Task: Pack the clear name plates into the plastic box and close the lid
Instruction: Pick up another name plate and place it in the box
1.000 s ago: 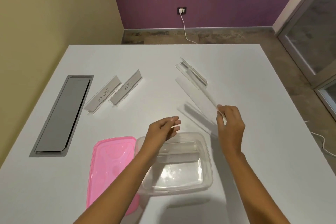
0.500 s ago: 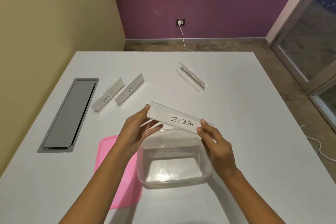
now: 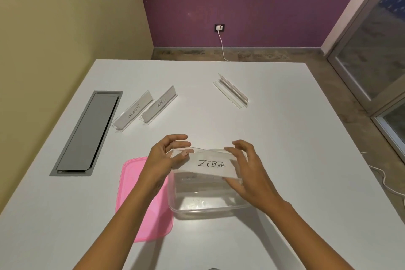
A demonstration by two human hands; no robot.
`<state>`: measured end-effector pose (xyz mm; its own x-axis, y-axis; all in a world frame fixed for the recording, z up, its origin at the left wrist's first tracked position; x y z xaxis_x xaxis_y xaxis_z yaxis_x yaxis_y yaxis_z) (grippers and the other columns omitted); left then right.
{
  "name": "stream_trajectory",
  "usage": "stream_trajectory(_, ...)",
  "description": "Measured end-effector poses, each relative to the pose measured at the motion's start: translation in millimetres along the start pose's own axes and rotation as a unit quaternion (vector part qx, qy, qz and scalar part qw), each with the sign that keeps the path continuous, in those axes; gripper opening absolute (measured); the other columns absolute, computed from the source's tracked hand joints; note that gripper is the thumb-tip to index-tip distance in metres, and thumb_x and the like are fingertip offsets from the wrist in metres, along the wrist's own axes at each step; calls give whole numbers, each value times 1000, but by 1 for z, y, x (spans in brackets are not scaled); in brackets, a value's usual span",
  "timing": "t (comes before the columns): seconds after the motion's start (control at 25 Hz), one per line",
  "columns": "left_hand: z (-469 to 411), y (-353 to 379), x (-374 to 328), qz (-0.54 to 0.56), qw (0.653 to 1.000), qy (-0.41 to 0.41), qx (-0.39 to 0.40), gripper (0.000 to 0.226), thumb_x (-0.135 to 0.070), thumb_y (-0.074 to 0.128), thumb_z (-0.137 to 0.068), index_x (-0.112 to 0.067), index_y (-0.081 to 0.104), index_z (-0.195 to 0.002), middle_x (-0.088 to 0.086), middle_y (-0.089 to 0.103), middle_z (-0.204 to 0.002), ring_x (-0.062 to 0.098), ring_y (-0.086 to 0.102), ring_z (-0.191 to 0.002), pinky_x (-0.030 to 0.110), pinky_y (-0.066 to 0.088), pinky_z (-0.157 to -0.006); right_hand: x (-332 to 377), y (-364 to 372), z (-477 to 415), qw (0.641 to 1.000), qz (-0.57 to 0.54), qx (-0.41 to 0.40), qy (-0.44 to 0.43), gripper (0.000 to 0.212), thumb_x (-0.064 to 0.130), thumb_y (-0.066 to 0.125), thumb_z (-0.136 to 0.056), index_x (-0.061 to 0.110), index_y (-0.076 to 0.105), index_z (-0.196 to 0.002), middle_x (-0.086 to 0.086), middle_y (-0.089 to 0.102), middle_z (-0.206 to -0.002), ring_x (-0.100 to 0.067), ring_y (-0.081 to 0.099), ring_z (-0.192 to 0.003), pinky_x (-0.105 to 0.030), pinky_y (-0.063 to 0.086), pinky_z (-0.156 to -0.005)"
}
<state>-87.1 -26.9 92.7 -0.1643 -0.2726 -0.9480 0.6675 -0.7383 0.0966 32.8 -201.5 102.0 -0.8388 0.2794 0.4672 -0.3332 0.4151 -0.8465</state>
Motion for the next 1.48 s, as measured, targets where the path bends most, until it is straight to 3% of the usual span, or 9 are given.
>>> stream_trajectory(0.12,6,9,1,-32,998,24,46,47,9,65,-79,-24,62,-113,-3,72,-90,12,70,-93,19,56,-71,-11,29,-2,987,8,156,42,90,48,71,-73,33,18,-144,9,36,-141,-13,41,-125,-32,38,-102)
stream_trajectory(0.24,8,6,6,-95,994,32,32,55,4,69,-77,-26,57,-121,-5,74,-90,10,70,-93,20,51,-81,-20,58,4,956,-59,274,93,81,50,72,-71,38,30,-139,14,48,-133,-10,44,-122,-31,42,-97)
stream_trajectory(0.36,8,-12,18,-167,985,16,-45,46,-14,72,-80,-32,59,-119,-10,73,-99,9,69,-87,26,48,-87,-22,76,11,943,-77,308,102,70,47,75,-70,33,42,-130,9,52,-115,-13,49,-109,-27,41,-84)
stream_trajectory(0.48,10,-41,36,-243,959,-19,-147,31,-27,63,-87,-29,63,-117,-10,70,-110,4,62,-82,27,44,-86,-25,87,16,936,-60,329,106,73,48,76,-70,30,43,-132,8,54,-120,-15,49,-113,-26,38,-82)
stream_trajectory(0.76,2,-48,63,-281,946,-61,-150,45,-3,64,-83,-21,61,-124,0,63,-127,16,67,-87,36,44,-102,-21,109,1,911,35,400,90,72,34,80,-69,24,45,-132,-3,59,-120,-26,53,-111,-38,43,-85)
stream_trajectory(0.84,2,-48,66,-280,946,-60,-152,48,-1,64,-82,-17,58,-127,3,64,-126,23,65,-105,41,43,-105,-23,117,4,906,53,410,87,69,29,81,-69,22,47,-129,-5,63,-115,-27,56,-108,-37,44,-80)
stream_trajectory(0.96,0,-48,68,-280,947,-52,-147,45,-4,64,-83,-16,60,-125,5,66,-123,23,61,-115,44,46,-102,-26,124,10,908,126,395,56,53,22,79,-69,15,56,-117,-6,68,-107,-31,62,-100,-34,43,-69)
stream_trajectory(1.28,1,-49,73,-274,948,-37,-155,41,-7,63,-85,-16,60,-125,5,65,-124,21,59,-118,30,40,-103,-25,131,13,925,142,348,47,28,6,54,-87,11,61,-113,-13,67,-114,-33,61,-106,-39,51,-81)
stream_trajectory(1.48,-2,-52,75,-272,949,-37,-155,42,-6,62,-85,-17,60,-125,3,66,-124,22,65,-108,32,44,-100,-19,112,5,955,67,282,70,28,11,56,-88,18,63,-114,-4,69,-113,-25,62,-105,-35,52,-82)
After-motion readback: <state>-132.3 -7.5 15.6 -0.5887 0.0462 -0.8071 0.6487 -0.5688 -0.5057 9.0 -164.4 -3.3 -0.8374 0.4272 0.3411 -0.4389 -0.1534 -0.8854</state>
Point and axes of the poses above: each hand's wrist, its own z-axis away from the middle knuckle, its own y-axis out of the palm, x = y × z, the point moved 9 cm from there along -z, towards the middle knuckle
